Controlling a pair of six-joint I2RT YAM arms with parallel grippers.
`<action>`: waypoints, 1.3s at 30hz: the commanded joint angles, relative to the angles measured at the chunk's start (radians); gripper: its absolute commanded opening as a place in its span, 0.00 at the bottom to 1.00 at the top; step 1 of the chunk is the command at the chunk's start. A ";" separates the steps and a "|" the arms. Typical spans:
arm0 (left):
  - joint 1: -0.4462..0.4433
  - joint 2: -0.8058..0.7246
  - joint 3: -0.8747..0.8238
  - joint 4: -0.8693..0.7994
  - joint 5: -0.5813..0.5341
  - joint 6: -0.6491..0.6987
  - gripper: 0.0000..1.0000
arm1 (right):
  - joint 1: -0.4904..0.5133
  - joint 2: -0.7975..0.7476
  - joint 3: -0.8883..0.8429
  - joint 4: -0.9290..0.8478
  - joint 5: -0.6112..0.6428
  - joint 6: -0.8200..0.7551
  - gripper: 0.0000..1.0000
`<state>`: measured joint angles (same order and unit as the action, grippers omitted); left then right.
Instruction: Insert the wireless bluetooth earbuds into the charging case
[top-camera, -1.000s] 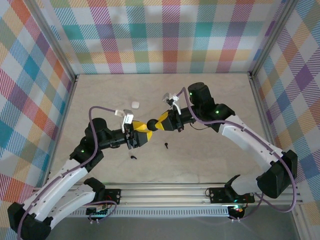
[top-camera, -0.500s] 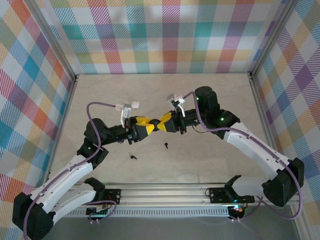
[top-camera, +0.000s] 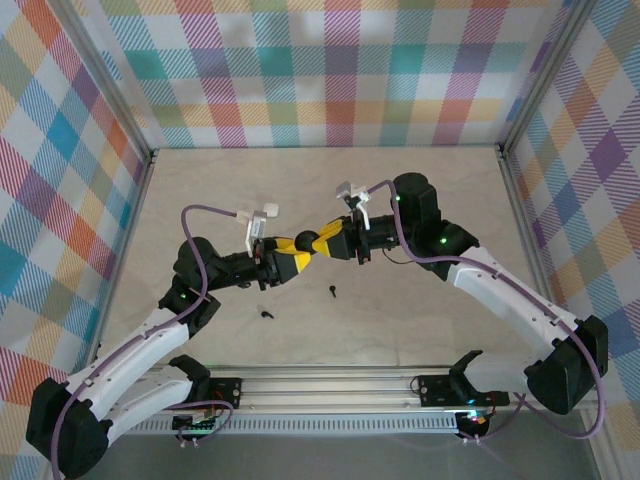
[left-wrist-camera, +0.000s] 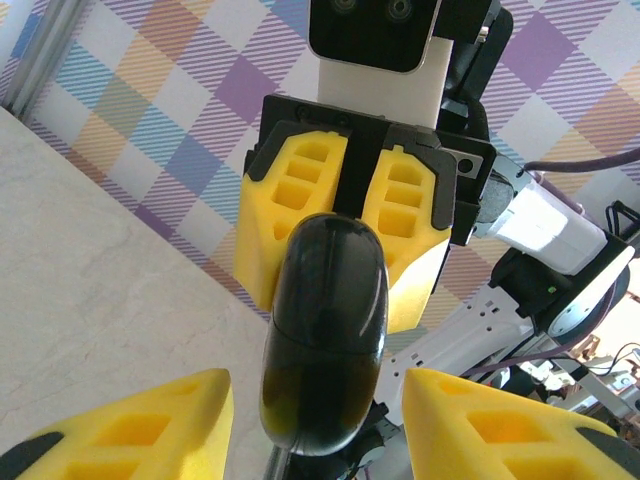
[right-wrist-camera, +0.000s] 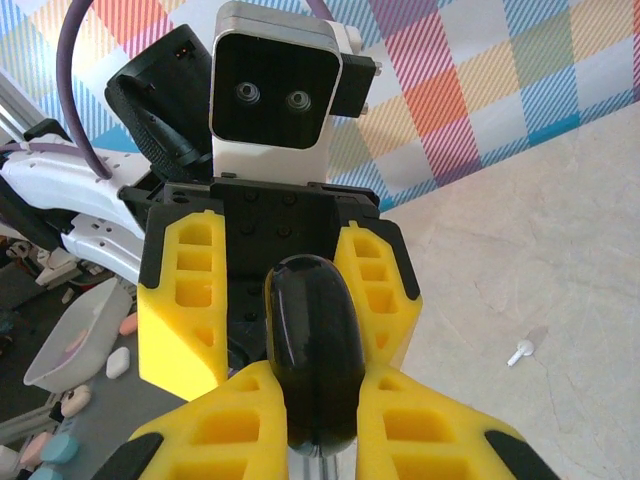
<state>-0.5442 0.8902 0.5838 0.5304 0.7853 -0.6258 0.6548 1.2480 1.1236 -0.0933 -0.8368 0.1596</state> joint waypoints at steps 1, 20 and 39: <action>0.010 -0.023 0.010 0.052 0.003 0.005 0.46 | -0.002 -0.023 -0.007 0.040 -0.011 0.013 0.07; 0.009 -0.052 0.008 0.003 -0.021 0.046 0.06 | 0.000 0.004 -0.004 0.023 -0.027 0.010 0.08; 0.007 -0.069 0.047 -0.130 -0.008 0.132 0.01 | -0.001 0.031 0.022 0.009 0.005 0.020 0.21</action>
<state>-0.5388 0.8577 0.5980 0.4389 0.7650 -0.5499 0.6521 1.2671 1.1236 -0.0822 -0.8566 0.1864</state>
